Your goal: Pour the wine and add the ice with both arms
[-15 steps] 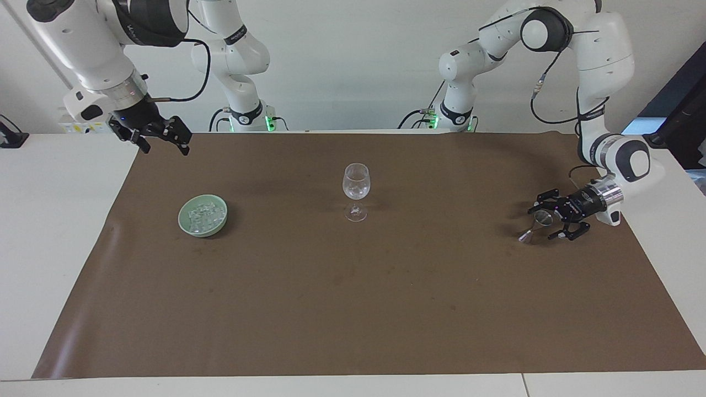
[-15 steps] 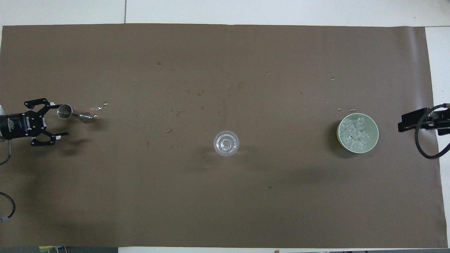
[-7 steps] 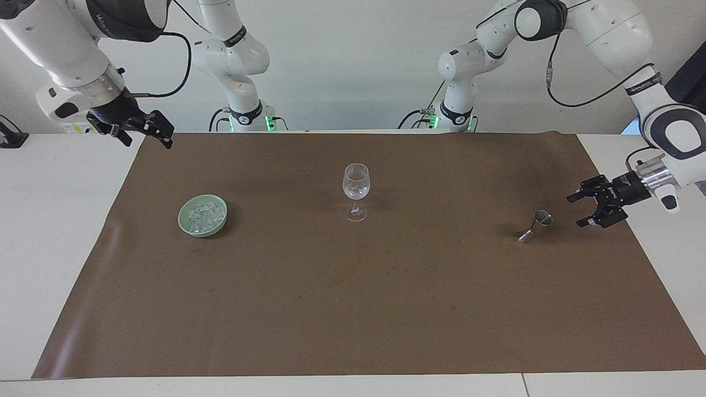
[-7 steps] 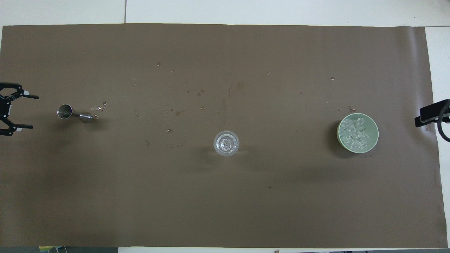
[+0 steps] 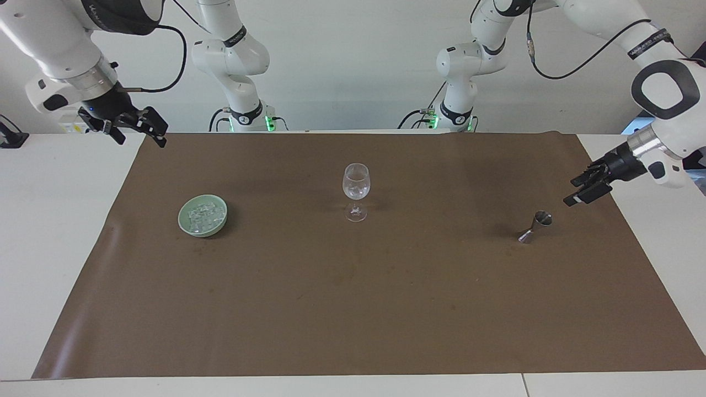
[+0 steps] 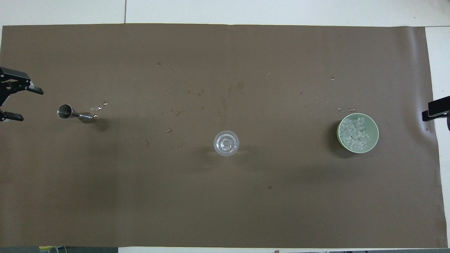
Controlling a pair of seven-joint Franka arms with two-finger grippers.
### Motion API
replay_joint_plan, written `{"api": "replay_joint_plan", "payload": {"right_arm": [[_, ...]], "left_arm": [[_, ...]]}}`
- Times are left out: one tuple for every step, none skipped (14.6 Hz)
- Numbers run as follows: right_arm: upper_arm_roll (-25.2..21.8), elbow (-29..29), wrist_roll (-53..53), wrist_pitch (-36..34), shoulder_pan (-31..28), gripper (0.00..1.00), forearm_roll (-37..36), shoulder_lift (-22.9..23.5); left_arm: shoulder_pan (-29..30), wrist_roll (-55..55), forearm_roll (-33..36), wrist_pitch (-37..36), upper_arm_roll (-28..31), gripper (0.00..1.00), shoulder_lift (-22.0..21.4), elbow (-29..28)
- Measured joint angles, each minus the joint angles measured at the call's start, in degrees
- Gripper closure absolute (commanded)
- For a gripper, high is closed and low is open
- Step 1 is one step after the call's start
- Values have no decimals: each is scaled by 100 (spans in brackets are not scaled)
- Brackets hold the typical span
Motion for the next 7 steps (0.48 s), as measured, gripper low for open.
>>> {"api": "replay_joint_plan", "payload": {"right_arm": [[18, 11, 0, 0, 0, 0, 0, 0], [40, 18, 3, 1, 0, 0, -2, 0], [56, 23, 7, 1, 0, 0, -8, 0], [63, 28, 9, 3, 0, 0, -16, 0], [64, 32, 9, 9, -1, 0, -18, 0], [66, 36, 9, 17, -1, 0, -18, 0], [69, 39, 9, 21, -1, 0, -18, 0]], "left_arm": [[-140, 213, 190, -13, -3, 0, -126, -2], [-295, 412, 383, -26, -5, 0, -239, -4], [-462, 588, 575, -35, -10, 0, -331, -6], [-629, 755, 769, -39, -25, 0, -411, -8], [-730, 916, 892, -41, -87, 0, -467, -9], [-738, 1099, 1003, -41, -228, 0, -513, -10], [-714, 1312, 1155, -41, -400, 0, -557, -10]]}}
